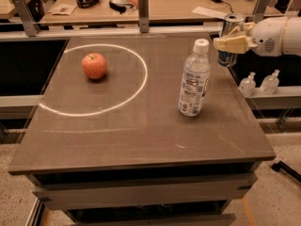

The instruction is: Move redbull can near apple

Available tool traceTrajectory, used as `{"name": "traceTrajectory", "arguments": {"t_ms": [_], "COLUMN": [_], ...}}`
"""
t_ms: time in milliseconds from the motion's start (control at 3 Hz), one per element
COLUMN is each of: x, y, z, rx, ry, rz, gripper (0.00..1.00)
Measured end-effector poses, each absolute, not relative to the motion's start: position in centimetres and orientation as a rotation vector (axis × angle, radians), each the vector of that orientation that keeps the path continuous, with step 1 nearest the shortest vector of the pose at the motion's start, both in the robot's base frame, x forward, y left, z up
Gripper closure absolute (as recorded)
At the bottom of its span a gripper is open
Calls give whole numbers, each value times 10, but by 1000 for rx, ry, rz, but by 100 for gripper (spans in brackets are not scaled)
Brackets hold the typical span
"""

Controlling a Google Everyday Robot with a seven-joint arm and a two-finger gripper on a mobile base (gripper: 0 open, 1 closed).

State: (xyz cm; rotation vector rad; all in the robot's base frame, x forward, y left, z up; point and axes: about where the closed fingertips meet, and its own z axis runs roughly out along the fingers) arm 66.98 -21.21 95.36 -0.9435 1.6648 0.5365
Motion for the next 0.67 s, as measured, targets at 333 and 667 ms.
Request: {"name": "traceTrajectory", "arguments": {"t_ms": [333, 667], "x": [628, 595], "y": [-224, -241], "z": [958, 953], "rx": [-907, -858], "ry": [1701, 1746], "rz": [515, 501], "gripper": [100, 100]}}
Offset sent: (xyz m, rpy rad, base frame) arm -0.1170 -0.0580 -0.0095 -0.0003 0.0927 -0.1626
